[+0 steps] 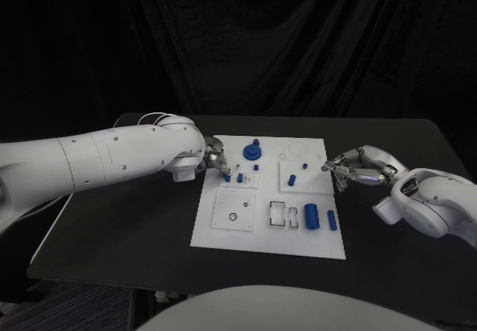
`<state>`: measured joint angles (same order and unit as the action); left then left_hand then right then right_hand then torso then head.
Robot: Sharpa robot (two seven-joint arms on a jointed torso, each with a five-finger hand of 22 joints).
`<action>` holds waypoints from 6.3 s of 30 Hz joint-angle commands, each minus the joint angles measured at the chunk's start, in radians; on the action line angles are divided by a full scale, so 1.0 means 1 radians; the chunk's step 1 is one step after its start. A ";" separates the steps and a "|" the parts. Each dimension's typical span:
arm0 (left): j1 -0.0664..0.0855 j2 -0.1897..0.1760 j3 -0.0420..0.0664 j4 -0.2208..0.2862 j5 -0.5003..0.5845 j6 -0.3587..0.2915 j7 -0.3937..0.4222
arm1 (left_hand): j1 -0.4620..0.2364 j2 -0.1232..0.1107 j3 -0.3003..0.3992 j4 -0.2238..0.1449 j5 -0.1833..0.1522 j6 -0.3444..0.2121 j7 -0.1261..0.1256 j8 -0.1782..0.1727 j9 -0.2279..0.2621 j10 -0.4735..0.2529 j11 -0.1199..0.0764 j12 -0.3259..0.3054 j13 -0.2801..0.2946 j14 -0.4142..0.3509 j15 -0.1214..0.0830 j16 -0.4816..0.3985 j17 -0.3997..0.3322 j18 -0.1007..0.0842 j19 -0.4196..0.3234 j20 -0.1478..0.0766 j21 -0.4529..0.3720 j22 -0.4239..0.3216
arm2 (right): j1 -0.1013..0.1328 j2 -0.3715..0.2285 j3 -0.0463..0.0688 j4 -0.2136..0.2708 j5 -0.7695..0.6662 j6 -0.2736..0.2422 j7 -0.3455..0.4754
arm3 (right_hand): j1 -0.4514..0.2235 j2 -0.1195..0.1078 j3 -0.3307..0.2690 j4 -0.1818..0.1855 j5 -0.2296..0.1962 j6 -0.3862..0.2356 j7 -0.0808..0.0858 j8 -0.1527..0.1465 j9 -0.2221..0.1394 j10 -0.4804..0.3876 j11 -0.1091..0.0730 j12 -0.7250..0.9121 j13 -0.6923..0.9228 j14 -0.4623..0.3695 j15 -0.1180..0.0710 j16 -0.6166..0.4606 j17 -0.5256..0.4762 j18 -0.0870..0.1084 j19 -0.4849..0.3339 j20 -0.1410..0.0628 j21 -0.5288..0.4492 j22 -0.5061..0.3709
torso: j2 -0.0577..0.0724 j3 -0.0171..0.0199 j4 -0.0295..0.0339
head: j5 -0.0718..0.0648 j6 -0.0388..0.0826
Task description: Assemble the parts on the task board
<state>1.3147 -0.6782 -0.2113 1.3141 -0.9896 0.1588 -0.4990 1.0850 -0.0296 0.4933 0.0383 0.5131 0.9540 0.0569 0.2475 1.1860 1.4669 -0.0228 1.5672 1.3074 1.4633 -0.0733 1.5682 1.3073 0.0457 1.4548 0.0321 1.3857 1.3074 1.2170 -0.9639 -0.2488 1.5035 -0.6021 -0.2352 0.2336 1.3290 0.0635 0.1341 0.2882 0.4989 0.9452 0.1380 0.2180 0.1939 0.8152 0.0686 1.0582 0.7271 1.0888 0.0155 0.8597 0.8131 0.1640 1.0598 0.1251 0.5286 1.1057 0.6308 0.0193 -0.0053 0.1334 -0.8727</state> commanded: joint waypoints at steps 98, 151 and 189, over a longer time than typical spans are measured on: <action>-0.031 -0.020 0.000 -0.092 -0.275 -0.567 1.011 | 0.193 0.113 -0.640 0.256 -0.140 -0.066 -0.005 0.065 0.096 -0.062 0.008 -0.199 0.165 0.107 0.012 0.003 0.263 -0.012 0.026 0.015 0.068 0.205 | -0.004 -0.019 0.001 0.012 0.002 -0.059 0.093 | 0.013 0.009 0.005 -0.003 0.039 0.008 -0.009 0.019 0.005 0.017 -0.007 0.020 -0.013 0.030 -0.009 0.050 0.016 0.019 0.028 -0.007 -0.007 0.001 | 0.007 -0.0036 0.0016 | 0.038 0.000; -0.080 0.182 0.001 -0.299 -0.643 -0.406 0.840 | 0.389 -0.121 -0.170 0.135 -0.252 -0.070 -0.053 -0.176 -0.627 -0.697 0.060 -1.193 -0.715 -0.012 0.028 -0.152 -0.008 0.005 0.004 0.034 -0.016 0.193 | -0.004 -0.011 0.001 0.007 0.002 -0.003 0.042 | 0.012 0.007 0.005 -0.001 0.041 0.007 -0.009 0.019 0.004 0.017 -0.007 0.019 -0.016 0.025 -0.009 0.043 0.005 0.019 0.030 -0.008 -0.008 0.001 | 0.009 -0.0037 0.0074 | -0.008 0.000; -0.107 0.224 0.001 -0.350 -0.643 -0.399 0.814 | 0.403 -0.096 -0.157 0.096 -0.246 -0.026 -0.031 -0.162 -0.649 -0.604 0.042 -1.144 -0.710 -0.023 0.019 -0.167 -0.037 0.009 -0.004 0.027 -0.037 0.190 | -0.005 0.000 0.001 0.001 0.002 0.006 0.031 | 0.012 0.008 0.006 -0.001 0.042 0.005 -0.009 0.019 0.004 0.016 -0.007 0.018 -0.018 0.021 -0.009 0.039 0.000 0.019 0.030 -0.008 -0.009 0.001 | 0.009 -0.0035 0.0067 | -0.021 0.000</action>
<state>1.2104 -0.4565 -0.2111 0.9639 -1.6275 -0.2513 0.3127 1.4843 -0.1355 0.3384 0.1405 0.2665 0.9217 0.0283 0.0817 0.5353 0.8559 0.0167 0.4180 0.5956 1.4435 -0.0500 1.4076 1.2710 0.0538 1.4551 0.0644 1.3526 1.3077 1.2145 -0.9639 -0.2486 1.5048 -0.6006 -0.2391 0.2831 1.3369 0.0714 0.1341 0.2882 0.5338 0.9489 0.1343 0.2324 0.1968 0.8273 0.0626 1.0736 0.7097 1.1156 0.0064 0.9022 0.8135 0.1641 1.0813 0.1180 0.5251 1.1052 0.6397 0.0159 0.0003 0.1123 -0.8726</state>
